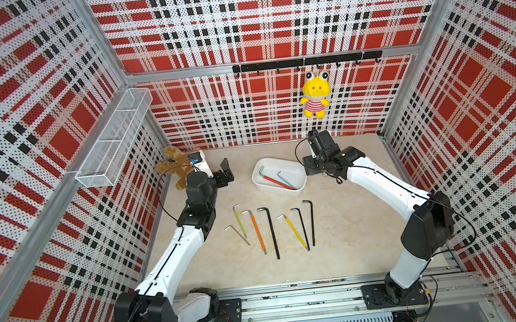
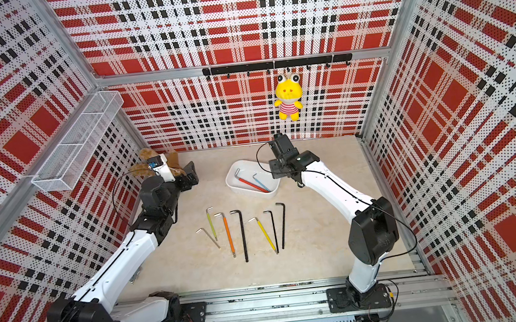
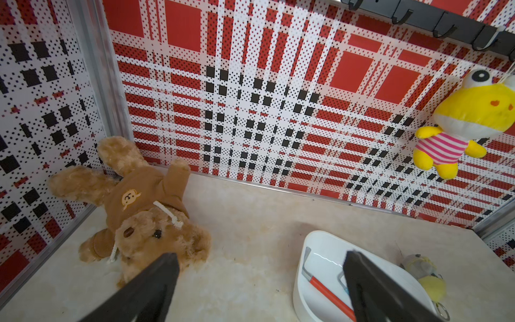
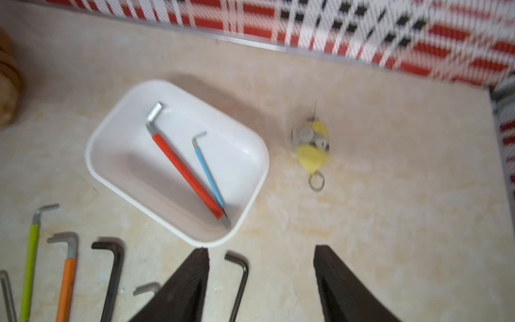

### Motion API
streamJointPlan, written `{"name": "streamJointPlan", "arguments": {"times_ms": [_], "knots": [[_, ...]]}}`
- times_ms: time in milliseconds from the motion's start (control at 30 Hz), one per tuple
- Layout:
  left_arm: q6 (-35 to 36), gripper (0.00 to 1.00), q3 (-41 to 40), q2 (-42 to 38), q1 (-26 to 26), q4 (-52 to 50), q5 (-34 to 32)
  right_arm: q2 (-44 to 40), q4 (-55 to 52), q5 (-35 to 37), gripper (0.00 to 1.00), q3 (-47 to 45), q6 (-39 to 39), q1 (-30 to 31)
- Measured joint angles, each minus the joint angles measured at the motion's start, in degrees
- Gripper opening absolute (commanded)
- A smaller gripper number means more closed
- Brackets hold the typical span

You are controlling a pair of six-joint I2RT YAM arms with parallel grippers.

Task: Put the hex key on the desktop into the storage box
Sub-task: Pick up the Allen key from the center of the board.

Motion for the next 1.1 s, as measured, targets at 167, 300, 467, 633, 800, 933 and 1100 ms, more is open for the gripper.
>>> {"name": "streamJointPlan", "arguments": {"times_ms": [167, 300, 467, 633, 800, 933, 1100], "knots": [[-0.17, 0.99, 0.0, 0.2, 0.0, 0.13, 0.72, 1.99, -3.3, -3.41, 0.67, -12.04, 7.5, 0.04], [-0.22, 0.99, 0.0, 0.2, 0.0, 0.17, 0.92, 3.87, -3.93, -5.01, 0.67, -14.01, 10.25, 0.63], [-0.22, 0.99, 0.0, 0.2, 0.0, 0.17, 0.94, 5.95, -3.28, -6.54, 0.64, -13.86, 12.15, 1.51], [-0.22, 0.99, 0.0, 0.2, 0.0, 0.15, 0.9, 8.7, -2.34, -8.96, 0.63, -13.84, 14.21, 3.23], [-0.22, 0.99, 0.0, 0.2, 0.0, 0.17, 0.85, 10.38, -1.51, -10.58, 0.58, -13.86, 15.06, 4.17], [-0.22, 0.99, 0.0, 0.2, 0.0, 0.15, 0.85, 10.56, -0.79, -11.26, 0.55, -14.45, 15.67, 4.59], [-0.22, 0.99, 0.0, 0.2, 0.04, 0.17, 0.85, 10.64, -0.59, -11.5, 0.52, -14.97, 16.13, 5.14]]}}
